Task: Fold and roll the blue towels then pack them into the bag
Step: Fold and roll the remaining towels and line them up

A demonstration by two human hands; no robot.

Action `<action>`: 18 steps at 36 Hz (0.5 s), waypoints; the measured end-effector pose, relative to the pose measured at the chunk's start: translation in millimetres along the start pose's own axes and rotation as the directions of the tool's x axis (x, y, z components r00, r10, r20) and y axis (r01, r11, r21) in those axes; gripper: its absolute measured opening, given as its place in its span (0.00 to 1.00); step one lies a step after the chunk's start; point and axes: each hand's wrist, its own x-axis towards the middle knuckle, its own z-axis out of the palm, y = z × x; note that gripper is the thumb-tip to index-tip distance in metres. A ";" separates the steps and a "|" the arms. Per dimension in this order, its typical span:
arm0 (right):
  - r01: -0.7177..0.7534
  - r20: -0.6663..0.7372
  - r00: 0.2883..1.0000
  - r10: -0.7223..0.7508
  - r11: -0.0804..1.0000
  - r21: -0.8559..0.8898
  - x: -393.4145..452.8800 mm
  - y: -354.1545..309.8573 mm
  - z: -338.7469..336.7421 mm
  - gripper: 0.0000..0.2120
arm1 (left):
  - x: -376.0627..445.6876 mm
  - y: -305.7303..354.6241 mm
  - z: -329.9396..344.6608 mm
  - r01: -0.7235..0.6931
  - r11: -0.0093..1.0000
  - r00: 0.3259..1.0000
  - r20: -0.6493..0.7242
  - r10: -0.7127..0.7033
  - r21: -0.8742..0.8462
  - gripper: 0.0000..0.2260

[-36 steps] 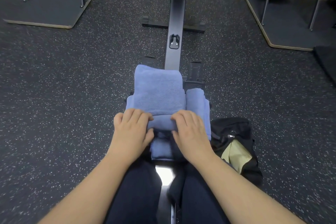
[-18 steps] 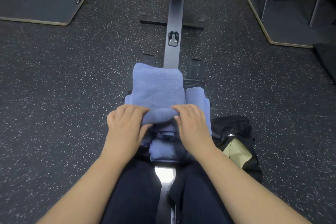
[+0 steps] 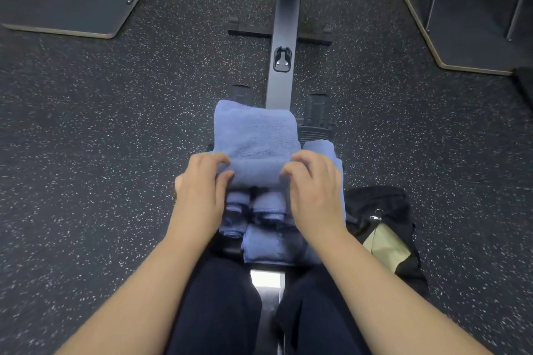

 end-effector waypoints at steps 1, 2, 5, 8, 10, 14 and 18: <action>0.021 -0.020 1.000 -0.021 1.000 -0.010 0.4 -0.8 -1.1 0.09 | 0.5 0.0 0.2 -0.014 1.000 1.000 -0.012 0.014 -0.001 0.08; 0.037 -0.028 0.999 -0.037 0.999 -0.015 0.8 -1.5 -1.9 0.11 | 1.4 -0.4 0.3 -0.022 1.000 1.000 -0.013 0.022 0.018 0.08; 0.066 -0.018 0.998 -0.066 0.998 -0.007 1.8 -0.8 -1.6 0.13 | 3.9 -4.6 2.2 -0.012 0.996 1.000 0.017 0.011 0.093 0.10; 0.048 -0.012 0.999 -0.048 0.999 0.014 2.3 0.3 0.8 0.13 | 4.4 -5.6 2.0 -0.045 0.988 0.998 0.054 0.038 0.147 0.10; 0.030 -0.005 1.000 -0.030 0.999 0.028 3.3 0.9 1.9 0.13 | 4.8 -4.2 1.4 -0.022 0.991 0.998 0.067 0.014 0.128 0.08; -0.002 0.020 1.000 0.002 1.000 0.016 6.4 0.9 2.7 0.13 | 6.5 -3.3 2.1 0.017 0.995 0.999 0.046 -0.021 0.098 0.07; -0.026 0.086 0.996 0.027 1.000 -0.008 7.9 0.8 3.9 0.14 | 9.7 -9.5 5.3 0.005 0.994 0.998 0.067 -0.013 0.112 0.14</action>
